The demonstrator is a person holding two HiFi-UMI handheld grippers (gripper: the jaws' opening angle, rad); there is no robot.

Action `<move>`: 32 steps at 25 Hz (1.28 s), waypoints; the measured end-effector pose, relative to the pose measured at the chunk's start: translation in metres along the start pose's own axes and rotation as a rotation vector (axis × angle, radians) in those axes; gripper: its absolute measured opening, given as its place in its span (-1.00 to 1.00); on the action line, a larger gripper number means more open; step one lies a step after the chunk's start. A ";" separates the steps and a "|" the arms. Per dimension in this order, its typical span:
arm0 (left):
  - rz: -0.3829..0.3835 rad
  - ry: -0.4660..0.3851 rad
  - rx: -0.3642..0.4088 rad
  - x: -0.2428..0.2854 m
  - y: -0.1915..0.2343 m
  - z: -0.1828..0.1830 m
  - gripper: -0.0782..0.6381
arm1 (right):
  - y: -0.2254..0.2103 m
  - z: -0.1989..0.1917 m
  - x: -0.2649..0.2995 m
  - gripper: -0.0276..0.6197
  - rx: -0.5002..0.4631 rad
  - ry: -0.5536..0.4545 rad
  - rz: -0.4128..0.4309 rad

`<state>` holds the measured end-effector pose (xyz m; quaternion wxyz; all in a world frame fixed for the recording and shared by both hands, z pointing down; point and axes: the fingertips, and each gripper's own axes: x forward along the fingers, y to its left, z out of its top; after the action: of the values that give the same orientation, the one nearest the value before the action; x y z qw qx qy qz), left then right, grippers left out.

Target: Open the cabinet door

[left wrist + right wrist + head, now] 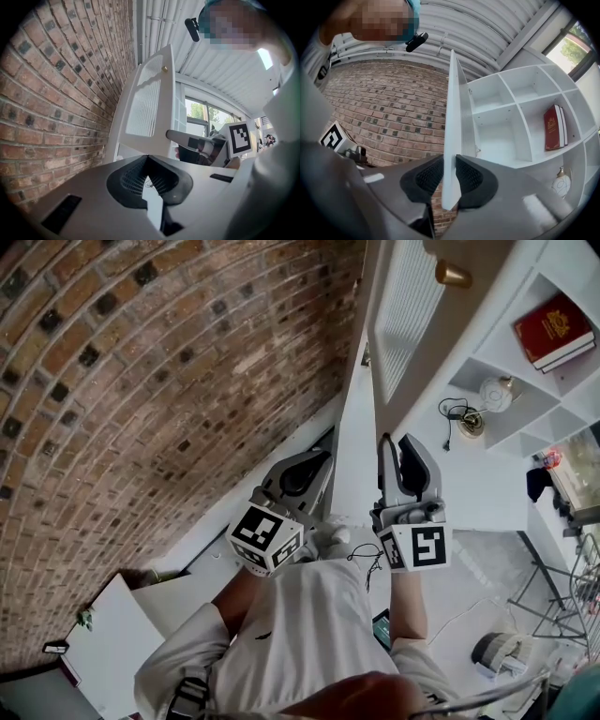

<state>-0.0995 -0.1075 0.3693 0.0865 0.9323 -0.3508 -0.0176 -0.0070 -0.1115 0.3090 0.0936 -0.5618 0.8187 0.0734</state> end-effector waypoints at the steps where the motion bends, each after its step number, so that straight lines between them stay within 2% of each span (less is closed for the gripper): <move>1: 0.002 0.000 0.000 -0.001 0.000 0.000 -0.76 | 0.002 0.000 0.001 -0.64 0.000 0.000 0.007; 13: 0.043 -0.016 -0.005 -0.014 0.011 0.002 -0.76 | 0.026 -0.002 0.015 -0.61 0.008 -0.012 0.078; 25: 0.064 -0.030 -0.003 -0.024 0.019 0.005 -0.76 | 0.030 -0.003 0.017 -0.60 0.040 -0.023 0.076; 32: 0.061 -0.034 0.003 -0.024 0.017 0.009 -0.76 | 0.032 -0.005 0.014 -0.60 0.036 -0.014 0.105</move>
<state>-0.1296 -0.1052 0.3630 0.0796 0.9208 -0.3805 -0.0302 -0.0424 -0.1138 0.3110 0.1053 -0.5157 0.8476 0.0675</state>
